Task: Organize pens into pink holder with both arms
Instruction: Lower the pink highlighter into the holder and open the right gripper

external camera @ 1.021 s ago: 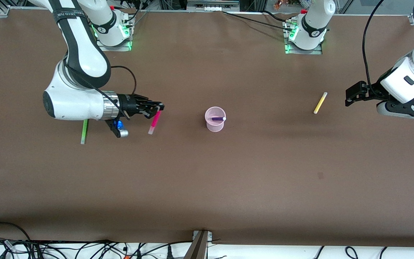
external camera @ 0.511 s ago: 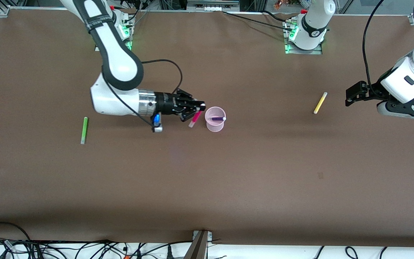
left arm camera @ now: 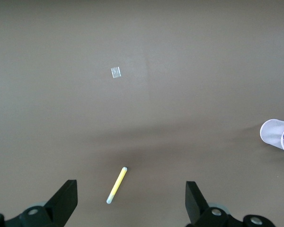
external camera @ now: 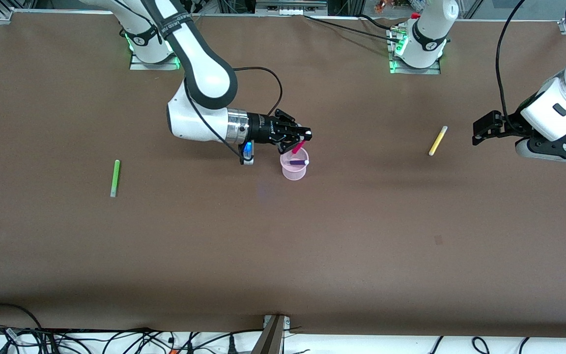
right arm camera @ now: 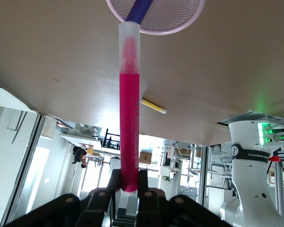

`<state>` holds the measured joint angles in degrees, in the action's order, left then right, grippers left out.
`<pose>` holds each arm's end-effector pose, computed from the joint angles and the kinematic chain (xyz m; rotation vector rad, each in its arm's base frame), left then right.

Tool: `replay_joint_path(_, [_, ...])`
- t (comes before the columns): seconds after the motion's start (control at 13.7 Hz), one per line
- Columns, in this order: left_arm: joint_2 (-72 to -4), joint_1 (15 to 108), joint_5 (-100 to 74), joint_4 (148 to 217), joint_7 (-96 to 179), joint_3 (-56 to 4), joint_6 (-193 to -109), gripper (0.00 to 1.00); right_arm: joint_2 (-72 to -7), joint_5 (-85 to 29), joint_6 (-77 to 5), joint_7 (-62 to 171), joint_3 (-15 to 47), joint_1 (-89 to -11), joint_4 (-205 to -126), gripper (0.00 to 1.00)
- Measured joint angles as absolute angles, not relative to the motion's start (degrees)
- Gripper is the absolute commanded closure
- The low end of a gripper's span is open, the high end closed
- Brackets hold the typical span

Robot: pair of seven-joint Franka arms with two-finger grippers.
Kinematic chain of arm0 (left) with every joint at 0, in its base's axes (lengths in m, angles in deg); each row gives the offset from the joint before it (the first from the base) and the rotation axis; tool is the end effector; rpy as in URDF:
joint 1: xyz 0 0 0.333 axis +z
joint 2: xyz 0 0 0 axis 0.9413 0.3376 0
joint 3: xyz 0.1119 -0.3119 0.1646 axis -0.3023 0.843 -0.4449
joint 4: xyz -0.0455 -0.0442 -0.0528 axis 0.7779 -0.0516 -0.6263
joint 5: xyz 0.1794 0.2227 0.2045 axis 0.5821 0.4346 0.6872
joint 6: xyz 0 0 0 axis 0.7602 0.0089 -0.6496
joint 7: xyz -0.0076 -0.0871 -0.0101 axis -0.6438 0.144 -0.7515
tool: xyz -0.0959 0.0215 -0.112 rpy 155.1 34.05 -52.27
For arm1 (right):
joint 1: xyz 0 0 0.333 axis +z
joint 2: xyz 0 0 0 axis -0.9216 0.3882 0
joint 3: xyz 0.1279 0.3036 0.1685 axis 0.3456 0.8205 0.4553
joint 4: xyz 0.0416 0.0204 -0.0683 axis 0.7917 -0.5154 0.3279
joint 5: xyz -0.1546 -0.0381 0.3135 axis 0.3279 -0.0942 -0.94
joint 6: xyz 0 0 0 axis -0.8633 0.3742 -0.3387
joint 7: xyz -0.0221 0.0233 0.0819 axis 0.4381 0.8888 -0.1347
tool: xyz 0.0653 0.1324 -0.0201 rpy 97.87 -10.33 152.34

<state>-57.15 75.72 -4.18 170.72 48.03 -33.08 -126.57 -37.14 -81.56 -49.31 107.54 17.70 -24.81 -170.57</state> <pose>0.5518 -0.0507 0.6016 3.1109 -0.1571 -0.0327 0.4880 0.4734 0.3738 -1.7069 1.2737 0.9416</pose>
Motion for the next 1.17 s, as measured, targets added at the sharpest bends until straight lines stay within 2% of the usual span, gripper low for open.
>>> replay_joint_path(1.17, [-57.2,75.7,-4.2,170.6,48.0,-33.0,-126.5,0.0,-32.2,-81.5,-52.5,98.9,17.6,-22.1,-171.9,0.9])
